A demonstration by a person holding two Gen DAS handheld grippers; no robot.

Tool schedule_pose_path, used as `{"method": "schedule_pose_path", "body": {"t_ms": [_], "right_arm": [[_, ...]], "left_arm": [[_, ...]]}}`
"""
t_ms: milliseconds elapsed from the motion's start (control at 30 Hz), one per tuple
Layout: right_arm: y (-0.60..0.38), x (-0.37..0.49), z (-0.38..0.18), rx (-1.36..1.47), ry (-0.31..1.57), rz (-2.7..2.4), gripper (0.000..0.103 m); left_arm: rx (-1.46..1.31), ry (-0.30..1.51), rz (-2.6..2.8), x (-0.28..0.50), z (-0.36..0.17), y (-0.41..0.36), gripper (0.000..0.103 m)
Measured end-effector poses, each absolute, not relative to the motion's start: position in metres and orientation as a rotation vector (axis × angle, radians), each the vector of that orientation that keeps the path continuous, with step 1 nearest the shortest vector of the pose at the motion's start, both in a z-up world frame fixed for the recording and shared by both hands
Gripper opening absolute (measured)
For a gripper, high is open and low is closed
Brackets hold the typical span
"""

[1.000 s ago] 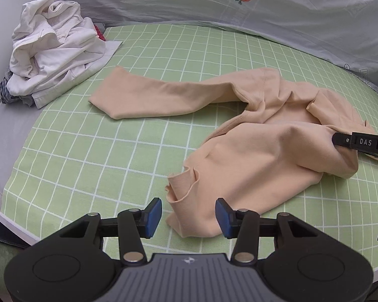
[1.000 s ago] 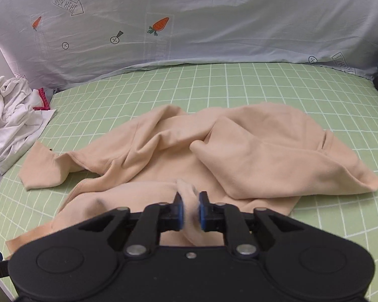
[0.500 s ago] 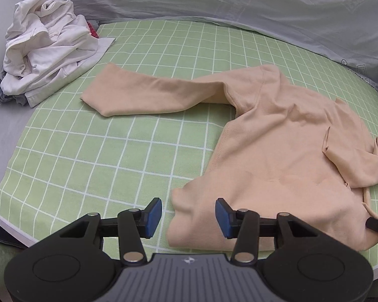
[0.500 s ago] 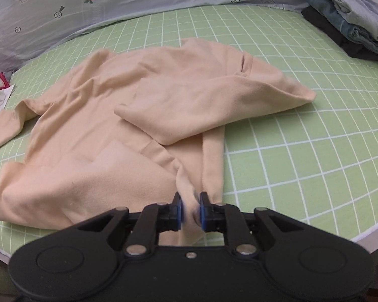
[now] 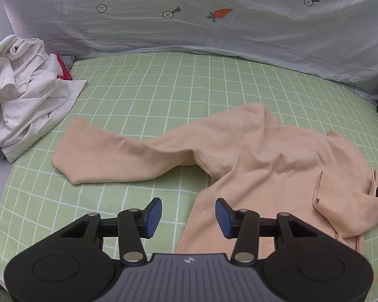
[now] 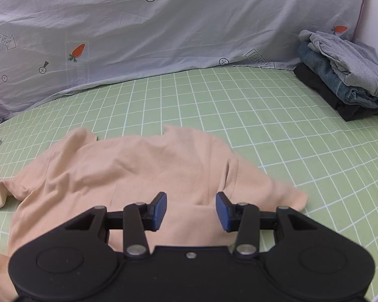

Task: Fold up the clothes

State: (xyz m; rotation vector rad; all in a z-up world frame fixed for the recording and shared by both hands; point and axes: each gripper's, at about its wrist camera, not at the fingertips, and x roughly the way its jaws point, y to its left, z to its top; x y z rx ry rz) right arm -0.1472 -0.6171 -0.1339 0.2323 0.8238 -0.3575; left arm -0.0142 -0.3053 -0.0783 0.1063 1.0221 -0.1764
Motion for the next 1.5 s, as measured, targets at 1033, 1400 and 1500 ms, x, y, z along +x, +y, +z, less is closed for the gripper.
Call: {"method": "schedule_pose_path", "body": {"t_ms": [1033, 1400, 1500], "right_arm": [[-0.710, -0.008, -0.188, 0.162, 0.866, -0.127, 0.005], [-0.705, 0.081, -0.149, 0.072, 0.640, -0.253, 0.025], [-0.691, 0.073, -0.144, 0.089, 0.643, -0.244, 0.038]], "left_arm": [[0.232, 1.042, -0.270, 0.160, -0.167, -0.419, 0.010], [0.044, 0.883, -0.130, 0.215, -0.130, -0.406, 0.024], [0.070, 0.924, -0.161, 0.189, -0.132, -0.400, 0.034]]}}
